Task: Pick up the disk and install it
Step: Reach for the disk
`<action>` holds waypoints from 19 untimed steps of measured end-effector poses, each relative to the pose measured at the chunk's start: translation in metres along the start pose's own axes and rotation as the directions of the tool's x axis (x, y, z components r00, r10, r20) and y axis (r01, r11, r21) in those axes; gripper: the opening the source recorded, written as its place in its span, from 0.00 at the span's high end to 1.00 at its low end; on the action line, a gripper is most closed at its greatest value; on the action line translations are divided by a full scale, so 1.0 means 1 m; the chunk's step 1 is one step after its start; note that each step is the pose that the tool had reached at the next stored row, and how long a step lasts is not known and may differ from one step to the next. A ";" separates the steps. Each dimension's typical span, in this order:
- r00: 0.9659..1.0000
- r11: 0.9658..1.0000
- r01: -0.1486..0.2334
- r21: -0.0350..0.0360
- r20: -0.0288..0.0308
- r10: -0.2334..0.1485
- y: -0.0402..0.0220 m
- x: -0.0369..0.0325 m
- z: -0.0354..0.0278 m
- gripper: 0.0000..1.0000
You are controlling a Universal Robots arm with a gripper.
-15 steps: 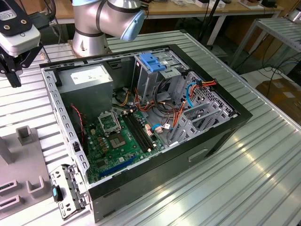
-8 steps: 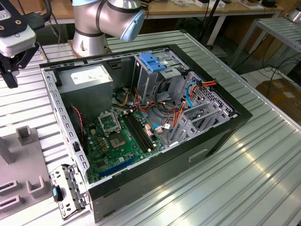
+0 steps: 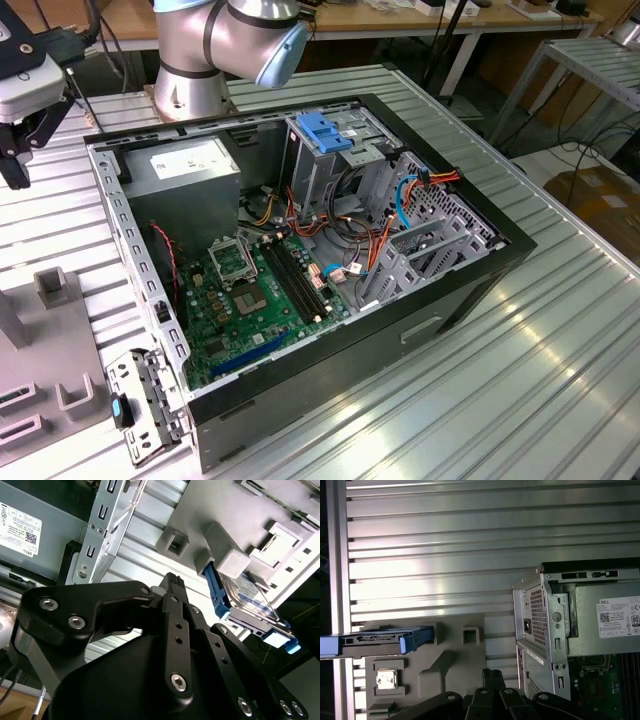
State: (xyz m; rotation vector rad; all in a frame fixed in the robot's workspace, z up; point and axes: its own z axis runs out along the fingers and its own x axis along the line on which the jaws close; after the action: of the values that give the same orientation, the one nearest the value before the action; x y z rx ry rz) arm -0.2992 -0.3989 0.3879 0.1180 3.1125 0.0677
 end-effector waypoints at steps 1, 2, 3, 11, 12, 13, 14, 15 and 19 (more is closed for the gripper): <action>1.000 1.000 0.000 0.000 0.000 0.000 -0.0001 0.0007 0.0000 0.89; 1.000 1.000 0.000 0.000 0.000 0.000 -0.0001 0.0012 0.0000 0.89; 1.000 1.000 0.000 0.000 0.000 0.000 -0.0002 0.0020 0.0001 0.89; 1.000 1.000 0.000 0.000 0.000 0.000 -0.0006 0.0074 0.0002 0.89; 1.000 1.000 0.000 0.000 0.000 0.000 -0.0006 0.0081 0.0002 0.89; 1.000 1.000 0.000 0.000 0.000 0.000 -0.0007 0.0095 0.0002 0.89; 1.000 1.000 0.000 0.000 0.000 0.000 -0.0008 0.0099 0.0003 0.89; 1.000 1.000 0.000 0.000 0.000 0.000 -0.0008 0.0106 0.0003 0.89; 1.000 1.000 0.000 0.000 0.000 0.000 -0.0011 0.0137 0.0003 0.89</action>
State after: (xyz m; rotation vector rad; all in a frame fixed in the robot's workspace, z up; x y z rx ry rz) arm -0.3129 -0.3989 0.3873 0.1180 3.1125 0.0676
